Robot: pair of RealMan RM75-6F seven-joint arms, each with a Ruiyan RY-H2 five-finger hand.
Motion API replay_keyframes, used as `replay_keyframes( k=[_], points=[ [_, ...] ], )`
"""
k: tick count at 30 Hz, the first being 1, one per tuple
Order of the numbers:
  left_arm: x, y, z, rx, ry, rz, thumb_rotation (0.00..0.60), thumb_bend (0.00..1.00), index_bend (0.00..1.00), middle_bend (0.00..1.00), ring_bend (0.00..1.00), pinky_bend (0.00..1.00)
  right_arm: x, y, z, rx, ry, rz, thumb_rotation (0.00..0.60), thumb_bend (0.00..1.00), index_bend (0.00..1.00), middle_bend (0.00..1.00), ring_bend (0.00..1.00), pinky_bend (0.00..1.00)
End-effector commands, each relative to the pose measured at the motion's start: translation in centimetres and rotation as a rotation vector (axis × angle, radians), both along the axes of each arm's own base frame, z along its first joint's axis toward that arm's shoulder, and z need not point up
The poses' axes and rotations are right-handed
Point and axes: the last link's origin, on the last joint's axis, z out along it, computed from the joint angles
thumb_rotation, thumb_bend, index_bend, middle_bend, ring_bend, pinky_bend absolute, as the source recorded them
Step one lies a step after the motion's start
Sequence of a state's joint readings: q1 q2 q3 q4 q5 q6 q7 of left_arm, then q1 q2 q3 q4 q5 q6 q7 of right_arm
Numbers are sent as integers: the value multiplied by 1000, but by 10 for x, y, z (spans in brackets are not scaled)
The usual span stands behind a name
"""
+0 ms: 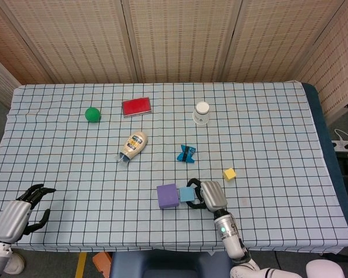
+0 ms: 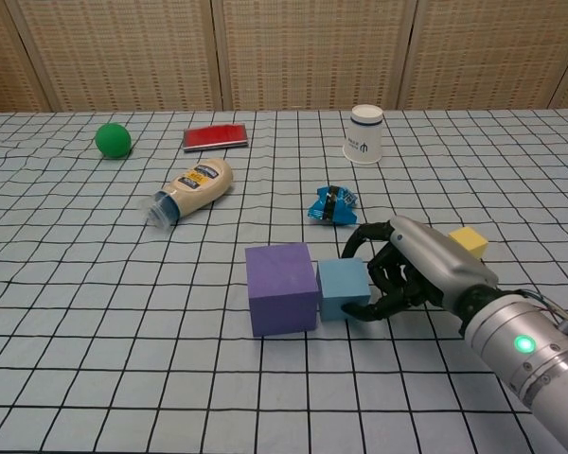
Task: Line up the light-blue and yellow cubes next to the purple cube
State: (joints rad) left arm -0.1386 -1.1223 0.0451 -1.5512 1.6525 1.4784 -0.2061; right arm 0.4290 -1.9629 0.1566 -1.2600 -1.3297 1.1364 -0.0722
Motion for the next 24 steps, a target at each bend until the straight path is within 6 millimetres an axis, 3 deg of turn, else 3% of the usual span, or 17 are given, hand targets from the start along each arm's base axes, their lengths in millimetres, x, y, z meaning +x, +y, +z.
replay_keyframes(
  k=[1,16,24],
  points=[
    [0,0,0,-1,1,1,600,500,254,272,138,395,1,0,-1,2,-4,2,600,97,665,862,803,1000],
    [-1,0,-2,-8,6,3,600,501,254,273,138,395,2,0,-3,4,-18,14,600,97,651,863,805,1000],
    [-1,0,-2,-14,8,5,600,501,255,272,138,395,1,-1,1,18,-20,22,600,97,449,863,805,1000]
  ],
)
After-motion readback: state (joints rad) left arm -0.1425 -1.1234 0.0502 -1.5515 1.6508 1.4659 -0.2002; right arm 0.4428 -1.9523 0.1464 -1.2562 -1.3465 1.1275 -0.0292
